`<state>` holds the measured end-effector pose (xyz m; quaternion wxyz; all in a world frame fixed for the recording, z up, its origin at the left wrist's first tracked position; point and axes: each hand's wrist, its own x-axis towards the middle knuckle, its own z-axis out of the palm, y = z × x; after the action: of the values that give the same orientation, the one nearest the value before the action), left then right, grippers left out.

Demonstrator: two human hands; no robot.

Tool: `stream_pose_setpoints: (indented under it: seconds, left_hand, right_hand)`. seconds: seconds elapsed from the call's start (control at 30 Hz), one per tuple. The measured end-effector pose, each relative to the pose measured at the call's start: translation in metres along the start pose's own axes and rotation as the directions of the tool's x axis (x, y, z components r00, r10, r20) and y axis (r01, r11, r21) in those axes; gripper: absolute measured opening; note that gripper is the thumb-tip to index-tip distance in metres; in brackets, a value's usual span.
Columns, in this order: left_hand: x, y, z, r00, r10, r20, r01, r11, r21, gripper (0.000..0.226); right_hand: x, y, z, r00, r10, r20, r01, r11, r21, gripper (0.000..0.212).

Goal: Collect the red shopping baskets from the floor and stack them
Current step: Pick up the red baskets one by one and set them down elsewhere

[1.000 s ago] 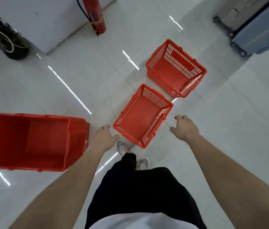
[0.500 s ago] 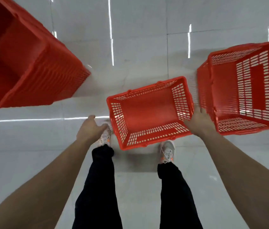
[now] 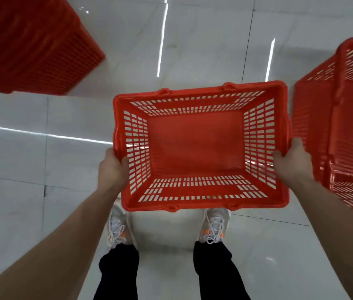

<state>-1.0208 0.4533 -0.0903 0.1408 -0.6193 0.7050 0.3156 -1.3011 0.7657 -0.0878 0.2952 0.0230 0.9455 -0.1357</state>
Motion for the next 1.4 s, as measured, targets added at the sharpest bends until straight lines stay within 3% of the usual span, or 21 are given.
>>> stream_pose_setpoints:
  seconds: [0.13, 0.3, 0.5, 0.67, 0.83, 1.13, 1.4]
  left_hand:
    - [-0.037, 0.011, -0.071, 0.999, 0.049, 0.005, -0.049, 0.999, 0.002, 0.036]
    - [-0.104, 0.025, -0.212, 0.999, -0.034, -0.022, 0.033, 0.999, -0.034, 0.031]
    - [-0.189, -0.005, -0.393, 0.991, -0.090, -0.097, 0.065, 0.970, -0.234, 0.028]
    - [-0.215, -0.037, -0.529, 0.983, -0.051, -0.176, -0.019, 0.926, -0.378, 0.022]
    - [-0.208, -0.066, -0.645, 0.963, -0.012, -0.270, -0.113, 0.890, -0.442, 0.021]
    - [-0.148, -0.070, -0.765, 0.946, -0.026, -0.322, -0.161, 0.827, -0.539, 0.018]
    - [-0.033, -0.026, -0.832, 0.956, 0.020, -0.293, -0.155, 0.880, -0.448, 0.024]
  right_hand:
    - [-0.060, -0.024, -0.049, 1.000, -0.001, 0.024, 0.000, 0.999, 0.046, 0.035]
    - [-0.168, -0.096, -0.133, 1.000, -0.013, -0.012, 0.014, 0.994, 0.110, 0.039]
    - [-0.306, -0.204, -0.229, 0.982, -0.161, -0.094, 0.173, 0.975, 0.137, 0.041]
    - [-0.401, -0.305, -0.277, 0.942, -0.264, -0.208, 0.299, 0.941, 0.159, 0.030]
    - [-0.475, -0.398, -0.300, 0.911, -0.335, -0.241, 0.380, 0.908, 0.177, 0.033]
    - [-0.512, -0.535, -0.302, 0.865, -0.414, -0.284, 0.486, 0.832, 0.266, 0.039]
    - [-0.453, -0.634, -0.258, 0.916, -0.332, -0.224, 0.394, 0.844, 0.362, 0.039]
